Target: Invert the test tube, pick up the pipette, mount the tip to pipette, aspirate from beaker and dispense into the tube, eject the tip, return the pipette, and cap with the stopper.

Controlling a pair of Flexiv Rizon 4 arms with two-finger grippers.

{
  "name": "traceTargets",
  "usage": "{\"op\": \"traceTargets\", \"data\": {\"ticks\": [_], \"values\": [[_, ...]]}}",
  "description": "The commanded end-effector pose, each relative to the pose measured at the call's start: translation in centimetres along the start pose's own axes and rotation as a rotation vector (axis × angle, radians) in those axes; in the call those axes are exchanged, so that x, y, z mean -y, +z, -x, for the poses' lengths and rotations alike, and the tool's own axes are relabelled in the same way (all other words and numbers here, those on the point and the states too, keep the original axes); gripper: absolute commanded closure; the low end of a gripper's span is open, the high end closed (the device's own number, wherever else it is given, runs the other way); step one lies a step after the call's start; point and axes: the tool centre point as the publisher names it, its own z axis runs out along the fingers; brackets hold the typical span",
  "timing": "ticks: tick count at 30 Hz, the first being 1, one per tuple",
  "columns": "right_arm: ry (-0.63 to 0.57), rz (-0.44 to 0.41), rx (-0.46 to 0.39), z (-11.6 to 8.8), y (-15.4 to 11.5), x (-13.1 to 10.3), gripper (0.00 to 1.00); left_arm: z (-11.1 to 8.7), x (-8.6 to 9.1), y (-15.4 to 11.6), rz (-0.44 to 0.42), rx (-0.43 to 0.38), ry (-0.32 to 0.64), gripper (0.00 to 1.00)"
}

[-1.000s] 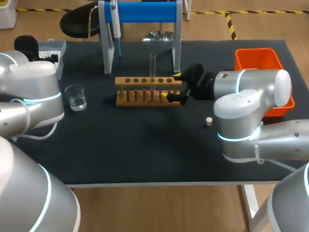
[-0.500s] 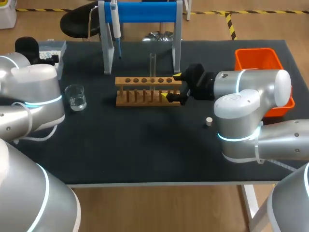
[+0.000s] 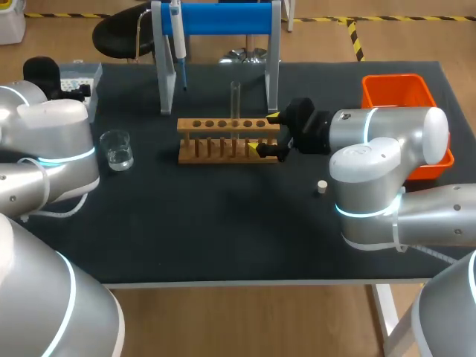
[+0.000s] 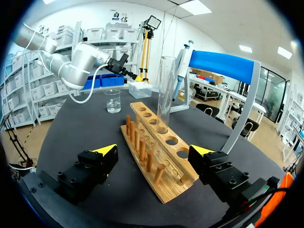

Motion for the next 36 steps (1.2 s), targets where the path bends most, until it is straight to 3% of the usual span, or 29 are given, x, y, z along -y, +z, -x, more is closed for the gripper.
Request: {"op": "traceTargets", "data": {"ticks": [1, 31, 32, 36], "values": [[0.0, 0.0, 0.001, 0.0, 0.0, 0.0, 0.0, 0.1, 0.0, 0.1, -0.003, -0.002, -0.001, 0.0], [0.0, 0.0, 0.001, 0.0, 0.0, 0.0, 0.0, 0.5, 0.5, 2.7, -0.012, -0.007, 0.015, 0.0], [0.0, 0.0, 0.001, 0.0, 0.0, 0.0, 0.0, 0.5, 0.6, 2.7, -0.011, -0.008, 0.016, 0.17], [0.0, 0.0, 0.001, 0.0, 0.0, 0.0, 0.0, 0.6, 0.7, 3.0, -0.007, -0.009, 0.02, 0.3]]}}
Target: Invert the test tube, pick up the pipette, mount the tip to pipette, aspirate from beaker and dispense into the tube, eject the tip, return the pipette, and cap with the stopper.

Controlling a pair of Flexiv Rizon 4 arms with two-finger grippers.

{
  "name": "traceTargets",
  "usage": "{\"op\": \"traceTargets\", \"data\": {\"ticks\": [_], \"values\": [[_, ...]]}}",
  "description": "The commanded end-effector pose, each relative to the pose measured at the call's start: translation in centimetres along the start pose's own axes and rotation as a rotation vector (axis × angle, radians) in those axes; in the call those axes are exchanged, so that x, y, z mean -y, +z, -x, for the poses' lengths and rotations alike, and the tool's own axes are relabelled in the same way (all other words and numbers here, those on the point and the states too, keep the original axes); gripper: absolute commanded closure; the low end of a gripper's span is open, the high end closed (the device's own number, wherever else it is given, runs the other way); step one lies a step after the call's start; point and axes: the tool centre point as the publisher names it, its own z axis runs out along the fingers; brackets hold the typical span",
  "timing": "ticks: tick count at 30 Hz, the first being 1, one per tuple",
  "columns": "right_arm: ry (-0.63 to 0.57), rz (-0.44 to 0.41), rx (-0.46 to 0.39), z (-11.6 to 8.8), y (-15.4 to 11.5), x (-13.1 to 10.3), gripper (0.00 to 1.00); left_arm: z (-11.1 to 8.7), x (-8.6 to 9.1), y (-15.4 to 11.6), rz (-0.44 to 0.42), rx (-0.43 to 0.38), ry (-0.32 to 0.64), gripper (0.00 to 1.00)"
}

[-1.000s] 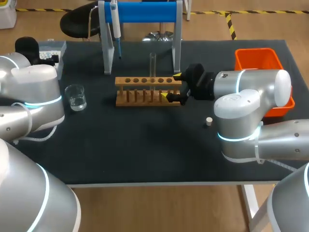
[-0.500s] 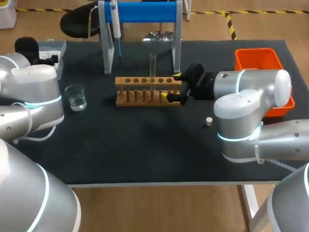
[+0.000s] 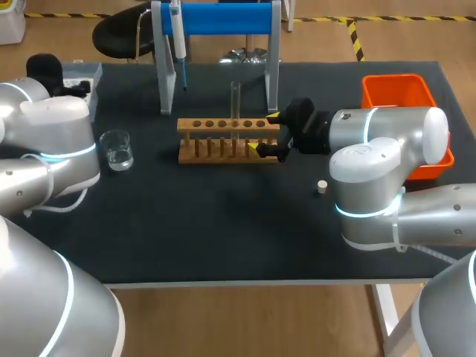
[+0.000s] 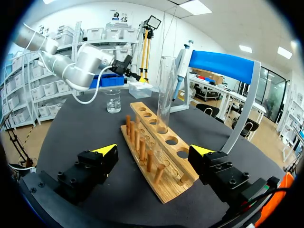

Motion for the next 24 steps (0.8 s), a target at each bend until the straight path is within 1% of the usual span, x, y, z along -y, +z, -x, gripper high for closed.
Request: {"op": "traceTargets", "data": {"ticks": [1, 6, 15, 17, 20, 24], "values": [[0.0, 0.0, 0.001, 0.0, 0.0, 0.0, 0.0, 0.1, 0.2, 0.6, 0.008, -0.002, 0.003, 0.28], [0.0, 0.0, 0.001, 0.0, 0.0, 0.0, 0.0, 0.2, 0.3, 1.0, 0.012, -0.007, 0.006, 0.26], [0.0, 0.0, 0.001, 0.0, 0.0, 0.0, 0.0, 0.5, 0.4, 1.8, 0.019, -0.015, 0.008, 0.3], [0.0, 0.0, 0.001, 0.0, 0.0, 0.0, 0.0, 0.6, 0.4, 2.0, 0.02, -0.017, 0.008, 0.31], [0.0, 0.0, 0.001, 0.0, 0.0, 0.0, 0.0, 0.7, 0.3, 2.1, 0.021, -0.016, 0.007, 0.37], [0.0, 0.0, 0.001, 0.0, 0.0, 0.0, 0.0, 0.8, 0.2, 2.3, 0.019, -0.015, 0.007, 0.4]]}}
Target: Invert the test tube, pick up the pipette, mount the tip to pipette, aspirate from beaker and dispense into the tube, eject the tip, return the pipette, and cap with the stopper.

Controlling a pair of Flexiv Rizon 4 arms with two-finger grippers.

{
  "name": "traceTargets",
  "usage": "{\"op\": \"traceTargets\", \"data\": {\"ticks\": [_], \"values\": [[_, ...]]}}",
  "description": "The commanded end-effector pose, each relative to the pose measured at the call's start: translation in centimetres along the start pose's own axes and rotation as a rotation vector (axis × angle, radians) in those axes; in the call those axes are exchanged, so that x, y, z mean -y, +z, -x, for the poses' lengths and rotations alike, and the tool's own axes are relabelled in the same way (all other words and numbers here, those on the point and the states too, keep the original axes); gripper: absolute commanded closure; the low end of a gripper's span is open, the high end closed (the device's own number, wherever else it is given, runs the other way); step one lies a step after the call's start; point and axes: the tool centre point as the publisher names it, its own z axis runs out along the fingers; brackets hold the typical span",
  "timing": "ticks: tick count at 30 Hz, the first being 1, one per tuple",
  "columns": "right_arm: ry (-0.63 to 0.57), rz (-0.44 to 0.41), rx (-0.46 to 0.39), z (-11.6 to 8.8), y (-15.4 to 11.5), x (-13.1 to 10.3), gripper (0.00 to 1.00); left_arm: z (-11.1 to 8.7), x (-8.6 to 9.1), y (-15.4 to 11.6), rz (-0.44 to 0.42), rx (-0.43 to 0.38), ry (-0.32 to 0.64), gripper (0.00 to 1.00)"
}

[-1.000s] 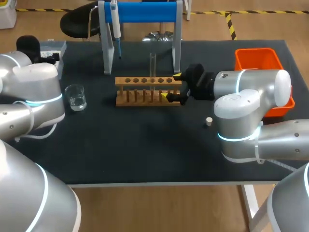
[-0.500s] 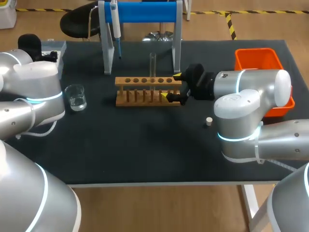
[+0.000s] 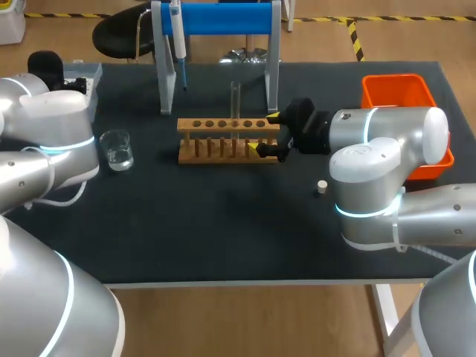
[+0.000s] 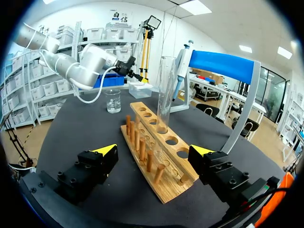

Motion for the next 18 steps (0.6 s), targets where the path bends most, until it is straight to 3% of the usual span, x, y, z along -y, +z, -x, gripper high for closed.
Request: {"op": "traceTargets", "data": {"ticks": [1, 18], "values": [[0.0, 0.0, 0.001, -0.03, 0.05, 0.01, 0.0, 0.15, 0.09, 0.48, 0.007, -0.001, 0.001, 0.4], [0.0, 0.0, 0.001, -0.03, 0.05, 0.01, 0.0, 0.6, -0.1, 1.04, 0.006, -0.004, 0.004, 0.51]]}}
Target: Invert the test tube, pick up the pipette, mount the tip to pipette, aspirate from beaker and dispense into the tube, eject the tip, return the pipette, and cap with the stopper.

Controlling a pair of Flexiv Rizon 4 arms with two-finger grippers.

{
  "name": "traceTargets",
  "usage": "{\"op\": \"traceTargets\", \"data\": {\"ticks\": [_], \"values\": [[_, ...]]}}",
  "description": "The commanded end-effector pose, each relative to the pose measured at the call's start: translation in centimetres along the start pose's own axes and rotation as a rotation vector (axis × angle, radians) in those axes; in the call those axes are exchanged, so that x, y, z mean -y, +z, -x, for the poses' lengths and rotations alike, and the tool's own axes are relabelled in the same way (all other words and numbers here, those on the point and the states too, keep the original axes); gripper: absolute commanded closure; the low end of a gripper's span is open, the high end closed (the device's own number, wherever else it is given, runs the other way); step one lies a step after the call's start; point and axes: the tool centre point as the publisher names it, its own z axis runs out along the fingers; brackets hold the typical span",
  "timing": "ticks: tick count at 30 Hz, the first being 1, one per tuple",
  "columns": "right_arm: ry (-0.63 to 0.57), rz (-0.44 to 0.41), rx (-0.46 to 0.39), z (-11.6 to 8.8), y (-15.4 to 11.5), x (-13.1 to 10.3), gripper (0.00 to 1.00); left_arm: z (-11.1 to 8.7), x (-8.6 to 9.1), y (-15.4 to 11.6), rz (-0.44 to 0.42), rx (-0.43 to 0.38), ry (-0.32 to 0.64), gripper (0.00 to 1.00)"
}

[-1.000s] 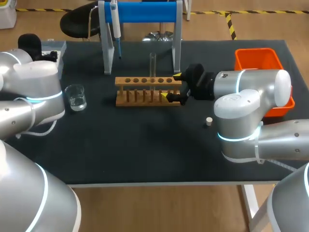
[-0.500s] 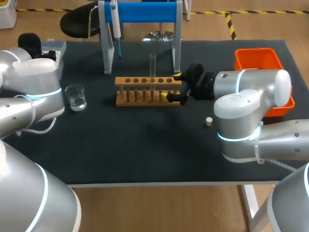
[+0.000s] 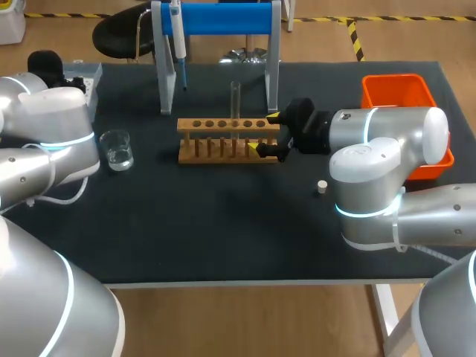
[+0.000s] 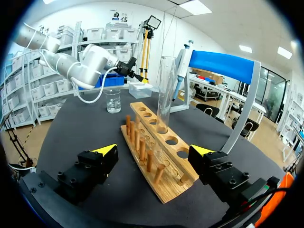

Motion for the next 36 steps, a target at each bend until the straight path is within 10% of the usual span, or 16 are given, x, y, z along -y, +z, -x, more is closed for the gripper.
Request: {"op": "traceTargets", "data": {"ticks": [1, 36], "values": [[0.0, 0.0, 0.001, -0.03, 0.05, 0.01, 0.0, 0.22, 0.01, 0.53, 0.001, -0.003, 0.001, 0.51], [0.0, 0.0, 0.001, -0.03, 0.05, 0.01, 0.0, 0.58, -0.1, 1.5, 0.003, -0.026, 0.005, 0.57]]}}
